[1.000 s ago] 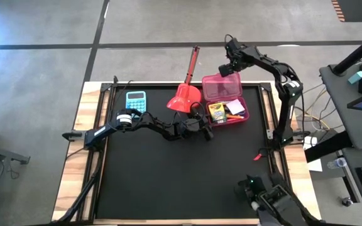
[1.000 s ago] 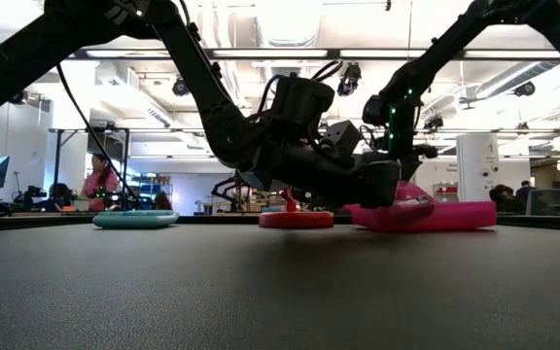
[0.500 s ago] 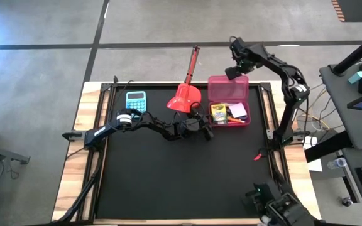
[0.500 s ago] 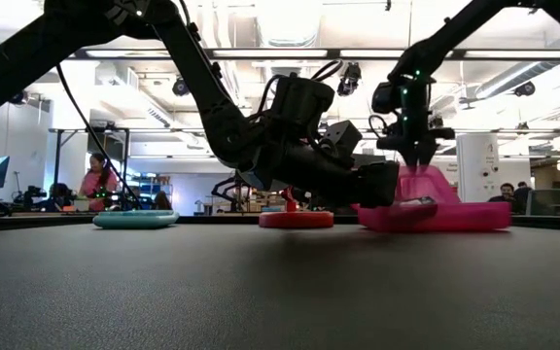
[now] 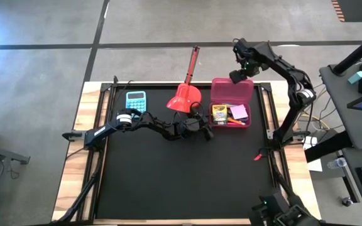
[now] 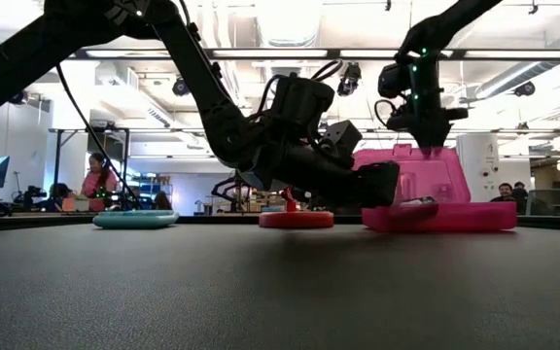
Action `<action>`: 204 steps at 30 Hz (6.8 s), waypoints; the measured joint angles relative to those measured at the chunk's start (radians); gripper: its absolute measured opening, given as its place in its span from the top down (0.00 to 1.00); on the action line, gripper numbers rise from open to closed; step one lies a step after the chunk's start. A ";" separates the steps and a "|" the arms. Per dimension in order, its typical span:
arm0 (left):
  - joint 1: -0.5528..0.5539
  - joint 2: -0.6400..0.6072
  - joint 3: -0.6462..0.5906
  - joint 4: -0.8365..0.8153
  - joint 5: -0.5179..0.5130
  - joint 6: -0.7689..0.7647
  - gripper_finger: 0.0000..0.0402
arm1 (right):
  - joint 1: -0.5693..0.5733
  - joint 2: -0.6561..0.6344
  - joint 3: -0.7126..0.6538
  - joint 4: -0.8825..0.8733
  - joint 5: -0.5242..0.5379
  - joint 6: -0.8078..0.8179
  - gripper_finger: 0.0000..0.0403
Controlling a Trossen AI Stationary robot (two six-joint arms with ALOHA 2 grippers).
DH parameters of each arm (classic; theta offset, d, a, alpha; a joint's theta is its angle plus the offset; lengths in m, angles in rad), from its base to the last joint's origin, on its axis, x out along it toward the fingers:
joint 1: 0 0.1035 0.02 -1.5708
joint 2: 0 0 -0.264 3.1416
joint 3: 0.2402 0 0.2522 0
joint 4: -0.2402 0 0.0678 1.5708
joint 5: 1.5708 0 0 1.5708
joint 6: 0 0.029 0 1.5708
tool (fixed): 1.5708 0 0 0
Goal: Pack school essentials
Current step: Close the pink supply box, then return to Home Position
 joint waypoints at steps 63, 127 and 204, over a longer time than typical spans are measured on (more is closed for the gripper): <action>-0.114 -0.119 -0.038 0.128 -0.020 0.184 0.49 | 0.490 -0.011 -0.404 0.036 -0.009 0.199 0.69; -0.109 -0.089 0.040 -0.039 0.007 0.129 0.49 | 0.664 -0.432 -0.455 0.134 0.022 0.218 0.74; -0.519 -2.079 -1.349 -0.438 -0.387 0.105 0.49 | 1.343 -1.059 -1.588 1.587 0.174 0.041 0.75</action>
